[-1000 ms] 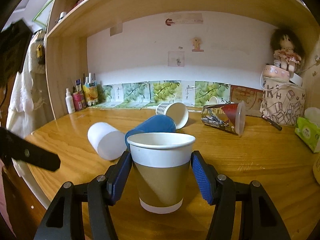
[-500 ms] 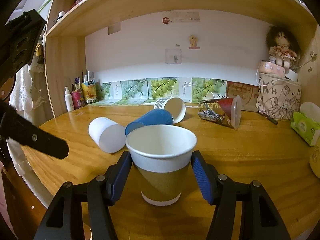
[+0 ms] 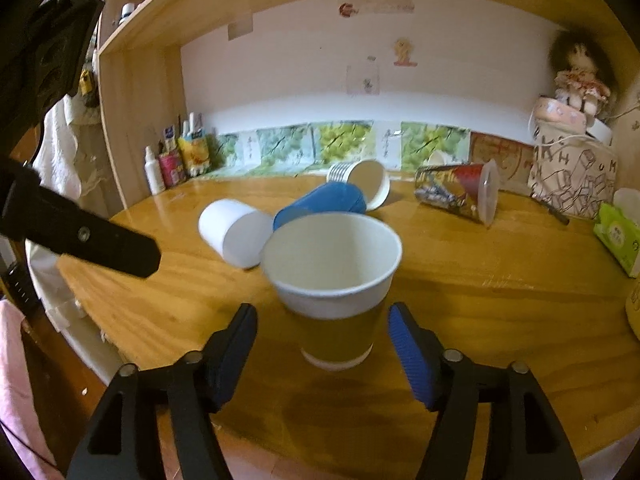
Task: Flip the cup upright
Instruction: 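Lower the upright olive-brown cup onto the desk with the right tool, then open the right tool and lift it away from the cup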
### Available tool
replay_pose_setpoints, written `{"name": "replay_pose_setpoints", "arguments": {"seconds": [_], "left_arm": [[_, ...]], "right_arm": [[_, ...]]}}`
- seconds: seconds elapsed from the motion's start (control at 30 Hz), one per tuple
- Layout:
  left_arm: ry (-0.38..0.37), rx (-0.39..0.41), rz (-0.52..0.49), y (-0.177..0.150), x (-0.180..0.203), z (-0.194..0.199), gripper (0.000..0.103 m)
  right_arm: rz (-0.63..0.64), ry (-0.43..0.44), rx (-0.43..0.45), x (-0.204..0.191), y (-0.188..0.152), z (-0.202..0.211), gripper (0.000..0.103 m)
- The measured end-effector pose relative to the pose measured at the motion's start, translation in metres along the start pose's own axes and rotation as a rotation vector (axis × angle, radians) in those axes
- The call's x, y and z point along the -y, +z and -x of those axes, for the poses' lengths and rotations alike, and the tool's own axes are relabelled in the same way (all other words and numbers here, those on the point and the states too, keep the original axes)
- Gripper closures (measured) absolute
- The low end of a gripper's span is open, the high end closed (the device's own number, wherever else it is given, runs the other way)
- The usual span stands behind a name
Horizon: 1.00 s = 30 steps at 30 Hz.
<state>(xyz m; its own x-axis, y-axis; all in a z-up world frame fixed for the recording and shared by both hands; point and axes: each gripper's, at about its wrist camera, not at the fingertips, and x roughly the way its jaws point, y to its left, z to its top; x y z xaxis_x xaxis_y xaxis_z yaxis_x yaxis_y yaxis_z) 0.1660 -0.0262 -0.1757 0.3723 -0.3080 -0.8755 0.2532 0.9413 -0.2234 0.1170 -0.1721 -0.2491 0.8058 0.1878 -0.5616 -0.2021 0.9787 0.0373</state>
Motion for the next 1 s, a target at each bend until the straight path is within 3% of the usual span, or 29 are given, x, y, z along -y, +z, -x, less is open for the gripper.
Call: {"name": "replay_pose_setpoints", "arguments": {"seconds": [0.23, 0.5, 0.8, 1.0], "left_arm": [[0.047, 0.035, 0.055, -0.001, 0.0, 0.017, 0.034], [0.075, 0.091, 0.088, 0.005, 0.011, 0.048, 0.034], [0.153, 0.145, 0.067, 0.006, 0.037, 0.079, 0.034], [0.174, 0.18, 0.087, 0.007, 0.047, 0.096, 0.034]], "right_arm": [[-0.021, 0.047, -0.106, 0.004, 0.01, 0.024, 0.023], [-0.051, 0.055, -0.222, 0.013, 0.059, 0.06, 0.021], [-0.099, 0.126, -0.254, 0.019, 0.119, 0.102, 0.017], [-0.116, 0.107, -0.269, 0.019, 0.137, 0.125, 0.017]]}}
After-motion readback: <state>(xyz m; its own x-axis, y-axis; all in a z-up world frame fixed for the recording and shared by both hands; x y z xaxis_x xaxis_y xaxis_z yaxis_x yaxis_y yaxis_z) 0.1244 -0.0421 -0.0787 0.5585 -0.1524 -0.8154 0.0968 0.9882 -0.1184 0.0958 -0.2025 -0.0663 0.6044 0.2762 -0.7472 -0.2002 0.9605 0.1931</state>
